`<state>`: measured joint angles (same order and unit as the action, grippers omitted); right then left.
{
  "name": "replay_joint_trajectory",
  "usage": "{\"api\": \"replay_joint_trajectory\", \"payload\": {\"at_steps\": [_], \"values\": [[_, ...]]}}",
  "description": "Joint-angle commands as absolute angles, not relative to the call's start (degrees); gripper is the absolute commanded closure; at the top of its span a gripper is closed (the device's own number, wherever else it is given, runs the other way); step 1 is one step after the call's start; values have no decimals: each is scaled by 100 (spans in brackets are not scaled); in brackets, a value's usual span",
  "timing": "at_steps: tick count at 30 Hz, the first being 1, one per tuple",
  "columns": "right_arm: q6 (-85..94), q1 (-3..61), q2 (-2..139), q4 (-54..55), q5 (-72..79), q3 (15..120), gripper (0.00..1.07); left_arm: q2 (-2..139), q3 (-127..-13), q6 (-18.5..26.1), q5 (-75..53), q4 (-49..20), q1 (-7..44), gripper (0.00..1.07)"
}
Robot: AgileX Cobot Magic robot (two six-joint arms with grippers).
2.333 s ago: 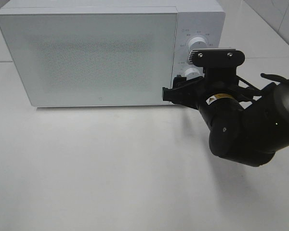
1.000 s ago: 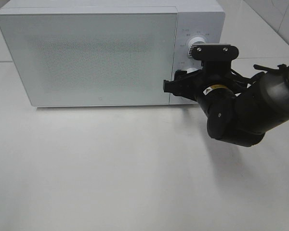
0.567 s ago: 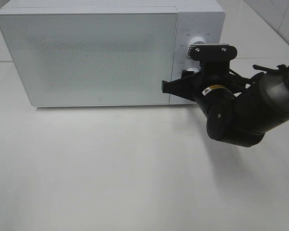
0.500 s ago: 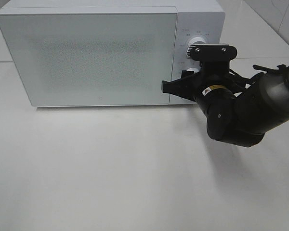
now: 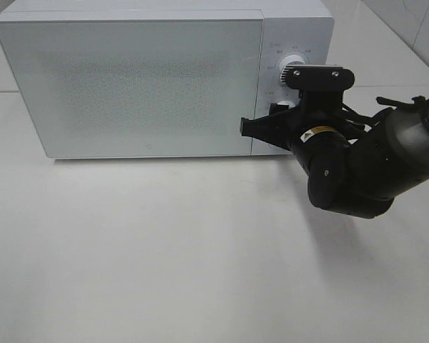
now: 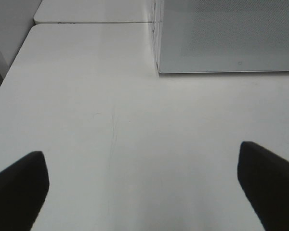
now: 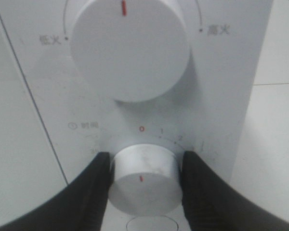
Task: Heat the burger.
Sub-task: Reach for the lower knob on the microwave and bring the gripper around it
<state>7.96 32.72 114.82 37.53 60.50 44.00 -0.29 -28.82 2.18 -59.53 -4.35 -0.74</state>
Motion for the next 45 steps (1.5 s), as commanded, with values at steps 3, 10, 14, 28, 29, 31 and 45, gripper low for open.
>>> {"api": "replay_joint_trajectory", "payload": {"at_steps": [3, 10, 14, 28, 29, 31, 45], "values": [[120, 3220, 11494, 3134, 6291, 4486, 102, -143, -2859, 206, -5947, -441, -74, 6], [-1083, 3220, 11494, 2968, 6291, 4481, 104, -143, -2859, 206, -5947, -441, -74, 6], [-1925, 3220, 11494, 2807, 6268, 4481, 105, -143, -2859, 206, -5947, -441, -74, 6], [-4962, 3220, 11494, 2395, 5953, 4481, 105, -143, -2859, 206, -5947, -441, -74, 7], [-5495, 3220, 11494, 2389, 5953, 4481, 105, -143, -2859, 206, -5947, -441, -74, 7], [-6108, 3220, 11494, 2378, 5953, 4481, 105, -143, -2859, 206, -5947, -441, -74, 7], [-8841, 3220, 11494, 2269, 6205, 4486, 105, -143, -2859, 206, -5947, -441, -74, 7]]}}
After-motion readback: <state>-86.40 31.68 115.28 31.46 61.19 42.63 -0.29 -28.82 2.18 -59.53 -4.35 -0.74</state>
